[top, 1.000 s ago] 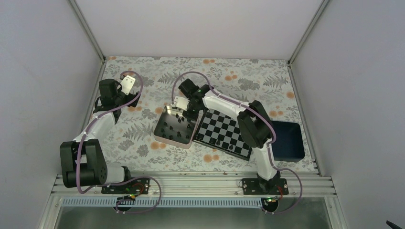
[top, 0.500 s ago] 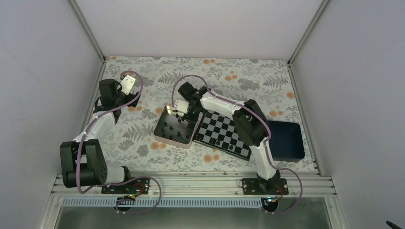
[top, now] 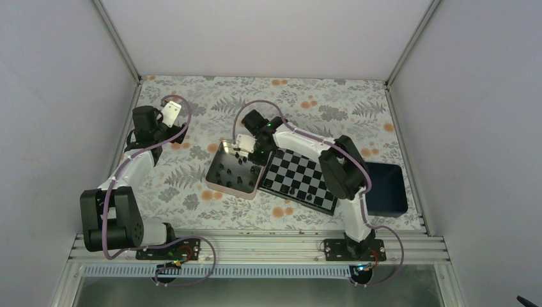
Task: Set up the chess pieces on the board
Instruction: Pick up the chess piece from the storage box, then place the chess piece on the chessboard.
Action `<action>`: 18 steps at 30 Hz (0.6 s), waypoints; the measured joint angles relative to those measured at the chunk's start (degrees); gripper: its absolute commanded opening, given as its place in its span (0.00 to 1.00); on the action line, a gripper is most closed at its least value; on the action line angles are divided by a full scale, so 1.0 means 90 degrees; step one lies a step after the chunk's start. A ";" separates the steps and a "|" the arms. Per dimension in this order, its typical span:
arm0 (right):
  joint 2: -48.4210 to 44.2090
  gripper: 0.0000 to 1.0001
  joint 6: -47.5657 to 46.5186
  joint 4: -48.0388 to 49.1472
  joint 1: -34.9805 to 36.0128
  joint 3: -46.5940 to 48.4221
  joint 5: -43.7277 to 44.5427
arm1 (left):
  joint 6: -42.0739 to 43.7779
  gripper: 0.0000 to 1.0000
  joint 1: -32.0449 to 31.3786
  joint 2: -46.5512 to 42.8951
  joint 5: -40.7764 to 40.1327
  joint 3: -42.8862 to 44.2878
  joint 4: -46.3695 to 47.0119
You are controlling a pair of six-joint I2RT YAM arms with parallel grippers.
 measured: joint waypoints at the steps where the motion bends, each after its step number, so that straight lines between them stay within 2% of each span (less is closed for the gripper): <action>1: -0.0160 0.05 0.0002 -0.0019 0.0000 -0.0061 -0.0022 | 0.0000 1.00 0.0000 -0.0002 0.0002 0.0000 0.0000; 10: -0.2198 0.05 0.0046 -0.0041 -0.0083 -0.0925 -0.0036 | 0.0000 1.00 0.0002 -0.0012 0.0027 -0.0002 -0.0002; 18: -0.3286 0.06 0.0044 -0.0085 -0.0425 -0.2538 -0.0129 | 0.0000 1.00 0.0002 -0.0012 0.0046 0.0000 -0.0002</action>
